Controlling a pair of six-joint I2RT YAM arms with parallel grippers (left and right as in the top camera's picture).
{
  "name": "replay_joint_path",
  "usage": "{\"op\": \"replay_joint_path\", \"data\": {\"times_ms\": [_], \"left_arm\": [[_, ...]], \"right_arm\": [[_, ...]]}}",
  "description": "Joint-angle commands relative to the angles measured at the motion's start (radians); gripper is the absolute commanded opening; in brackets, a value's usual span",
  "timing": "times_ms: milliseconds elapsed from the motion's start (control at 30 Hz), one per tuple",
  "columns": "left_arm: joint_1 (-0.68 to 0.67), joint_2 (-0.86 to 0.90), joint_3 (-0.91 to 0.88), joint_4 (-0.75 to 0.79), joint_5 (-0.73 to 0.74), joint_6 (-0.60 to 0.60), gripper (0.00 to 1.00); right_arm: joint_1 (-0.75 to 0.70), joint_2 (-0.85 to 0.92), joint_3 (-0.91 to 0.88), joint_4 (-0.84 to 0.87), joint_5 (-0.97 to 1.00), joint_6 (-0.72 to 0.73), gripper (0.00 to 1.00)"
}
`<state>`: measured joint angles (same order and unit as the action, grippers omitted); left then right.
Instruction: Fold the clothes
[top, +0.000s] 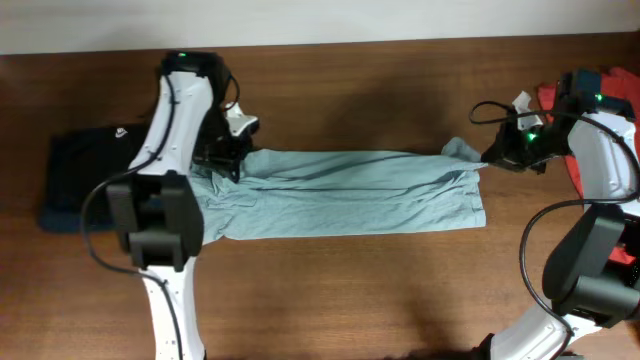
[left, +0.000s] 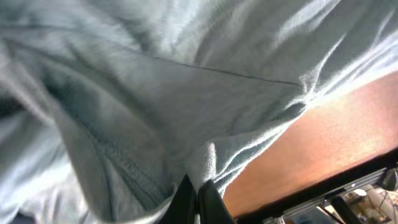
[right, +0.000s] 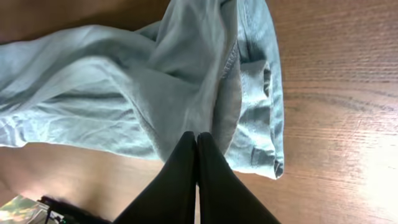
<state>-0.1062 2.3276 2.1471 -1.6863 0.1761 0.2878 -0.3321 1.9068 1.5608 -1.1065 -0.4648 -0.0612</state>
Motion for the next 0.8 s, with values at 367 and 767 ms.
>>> {"op": "replay_joint_path", "data": {"times_ms": [367,767], "left_arm": [[0.05,-0.073,-0.111,-0.002,0.011,-0.015,0.2],[0.108,-0.214,0.027,-0.002,0.03,-0.034,0.27]], "right_arm": [[0.005,0.009,-0.015,-0.05,0.112,0.013,0.31],[-0.049,-0.01,0.109,-0.117,-0.042,-0.036,0.43]]}}
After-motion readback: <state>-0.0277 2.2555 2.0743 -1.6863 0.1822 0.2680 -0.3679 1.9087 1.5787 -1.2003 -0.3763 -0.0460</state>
